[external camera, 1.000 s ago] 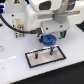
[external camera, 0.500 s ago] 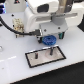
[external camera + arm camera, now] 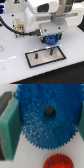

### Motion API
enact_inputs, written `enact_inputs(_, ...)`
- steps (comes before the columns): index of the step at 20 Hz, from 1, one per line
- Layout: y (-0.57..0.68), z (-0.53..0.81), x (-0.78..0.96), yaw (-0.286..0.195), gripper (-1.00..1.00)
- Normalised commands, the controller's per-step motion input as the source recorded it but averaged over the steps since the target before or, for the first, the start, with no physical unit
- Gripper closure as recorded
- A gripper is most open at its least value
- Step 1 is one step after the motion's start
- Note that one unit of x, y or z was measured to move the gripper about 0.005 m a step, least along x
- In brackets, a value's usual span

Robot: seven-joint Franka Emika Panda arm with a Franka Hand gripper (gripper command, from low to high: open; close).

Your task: Insert the blue gear onto the right peg, followed by the red gear

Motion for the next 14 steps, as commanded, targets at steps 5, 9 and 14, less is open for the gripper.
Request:
enact_inputs(5,-0.03,0.37,0.16,0.0,1.0)
enact_inputs(9,-0.1,0.43,0.29,0.0,1.0)
enact_inputs(14,-0.11,0.41,0.33,0.0,1.0)
